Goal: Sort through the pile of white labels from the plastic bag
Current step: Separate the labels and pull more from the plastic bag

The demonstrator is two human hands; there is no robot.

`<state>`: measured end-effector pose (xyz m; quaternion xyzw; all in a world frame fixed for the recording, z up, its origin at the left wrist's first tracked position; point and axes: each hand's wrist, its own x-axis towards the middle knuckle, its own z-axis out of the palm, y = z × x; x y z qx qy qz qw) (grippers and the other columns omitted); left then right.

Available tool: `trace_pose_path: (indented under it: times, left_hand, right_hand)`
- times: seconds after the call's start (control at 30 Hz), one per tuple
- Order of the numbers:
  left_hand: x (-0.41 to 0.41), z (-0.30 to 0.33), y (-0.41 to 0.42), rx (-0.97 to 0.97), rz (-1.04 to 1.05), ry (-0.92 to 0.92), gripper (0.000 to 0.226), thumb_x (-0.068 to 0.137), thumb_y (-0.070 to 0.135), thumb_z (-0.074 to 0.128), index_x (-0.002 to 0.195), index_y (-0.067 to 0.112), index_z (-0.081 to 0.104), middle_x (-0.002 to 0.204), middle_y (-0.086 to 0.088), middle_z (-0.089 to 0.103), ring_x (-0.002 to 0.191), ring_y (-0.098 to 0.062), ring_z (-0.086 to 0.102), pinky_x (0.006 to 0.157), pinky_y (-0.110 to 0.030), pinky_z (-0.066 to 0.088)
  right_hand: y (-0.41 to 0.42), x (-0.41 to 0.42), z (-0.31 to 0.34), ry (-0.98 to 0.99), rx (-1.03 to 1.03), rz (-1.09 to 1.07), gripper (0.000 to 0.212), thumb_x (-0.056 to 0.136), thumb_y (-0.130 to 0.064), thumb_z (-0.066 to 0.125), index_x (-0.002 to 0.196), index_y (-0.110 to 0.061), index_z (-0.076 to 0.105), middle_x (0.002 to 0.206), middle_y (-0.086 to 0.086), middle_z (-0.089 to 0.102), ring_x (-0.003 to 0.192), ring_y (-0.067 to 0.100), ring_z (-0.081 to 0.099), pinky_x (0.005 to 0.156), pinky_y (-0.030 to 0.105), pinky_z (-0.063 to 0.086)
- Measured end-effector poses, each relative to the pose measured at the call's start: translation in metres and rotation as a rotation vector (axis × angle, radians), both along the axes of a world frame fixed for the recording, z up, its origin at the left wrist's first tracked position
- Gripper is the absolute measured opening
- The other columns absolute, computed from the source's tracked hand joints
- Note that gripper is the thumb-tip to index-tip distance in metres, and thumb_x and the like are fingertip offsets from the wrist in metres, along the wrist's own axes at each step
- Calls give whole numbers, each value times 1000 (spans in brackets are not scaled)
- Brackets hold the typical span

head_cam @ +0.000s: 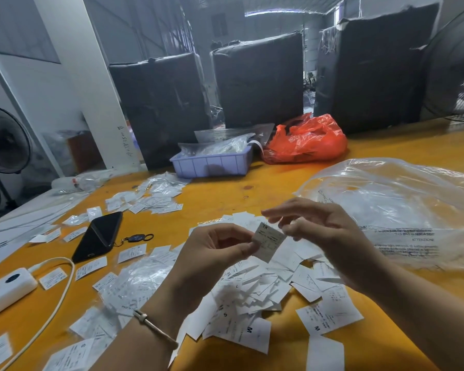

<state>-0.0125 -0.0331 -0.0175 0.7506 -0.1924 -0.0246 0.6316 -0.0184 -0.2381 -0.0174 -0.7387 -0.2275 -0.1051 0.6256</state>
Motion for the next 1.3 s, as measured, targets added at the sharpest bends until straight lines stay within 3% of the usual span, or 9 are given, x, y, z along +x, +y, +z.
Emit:
trace_pose_path:
  times: [0.1, 0.27, 0.57, 0.67, 0.77, 0.9, 1.03, 1.2, 1.3]
  left_hand:
    - [0, -2, -1, 41, 12, 6, 10, 78, 9, 74, 88, 7, 77, 87, -6, 77, 84, -12, 72, 70, -17, 53]
    - [0, 0, 0, 18, 54, -15, 18, 75, 15, 77, 91, 8, 77, 86, -8, 76, 78, -12, 70, 69, -18, 54]
    - [5, 3, 6, -330, 106, 159, 62, 64, 0, 77, 121, 14, 58, 77, -8, 66, 77, -23, 70, 70, -28, 58]
    - [4, 5, 5, -375, 11, 287, 49, 65, -6, 71, 114, -1, 67, 84, -17, 63, 81, -28, 71, 74, -32, 60]
    - [3, 5, 4, -325, -5, 331, 22, 68, -1, 67, 89, -1, 77, 90, -21, 68, 86, -29, 71, 80, -40, 61]
    - [3, 4, 5, -224, 17, 263, 15, 66, -1, 78, 76, 10, 75, 83, -15, 71, 84, -28, 72, 90, -44, 58]
    - [3, 2, 4, -184, 24, 197, 11, 63, 5, 76, 68, 13, 72, 83, -18, 73, 82, -29, 73, 82, -36, 60]
    - [2, 1, 2, -235, -66, 151, 22, 64, -5, 76, 73, 11, 64, 80, -15, 70, 85, -29, 71, 86, -36, 59]
    - [1, -1, 1, -211, -94, 131, 32, 64, -2, 79, 92, 9, 66, 84, -14, 70, 85, -28, 68, 86, -35, 58]
  right_hand:
    - [0, -2, 2, 24, -47, 6, 31, 74, -46, 75, 81, -16, 78, 96, -7, 65, 84, 7, 62, 67, 18, 48]
    - [5, 1, -2, -102, -8, -184, 11, 81, -12, 70, 71, -15, 69, 88, 1, 68, 77, 15, 62, 62, 35, 51]
    - [-1, 5, -6, -56, 125, -227, 13, 78, 11, 65, 79, -1, 60, 66, 8, 68, 57, 13, 63, 50, 17, 47]
    - [-1, 6, -6, -22, 88, -244, 5, 77, 5, 66, 74, 3, 63, 73, 16, 68, 67, 22, 66, 62, 31, 54]
    - [-1, 7, -6, 1, 77, -249, 16, 80, -1, 65, 66, -7, 66, 70, 10, 69, 60, 9, 59, 56, 18, 45]
    - [1, 6, -9, 16, 15, -217, 6, 88, -2, 58, 89, -6, 63, 74, 6, 72, 58, 14, 63, 50, 22, 45]
    - [3, 3, -11, -47, -30, -157, 59, 87, 2, 59, 132, -34, 48, 67, 10, 70, 51, 19, 64, 47, 25, 48]
    - [2, 3, -10, -58, -120, -130, 29, 88, -1, 57, 92, -23, 75, 68, 1, 70, 55, 9, 62, 49, 13, 44]
    - [6, -1, -8, -42, -160, -20, 15, 81, -35, 70, 85, -23, 76, 72, -2, 71, 62, 9, 65, 52, 16, 46]
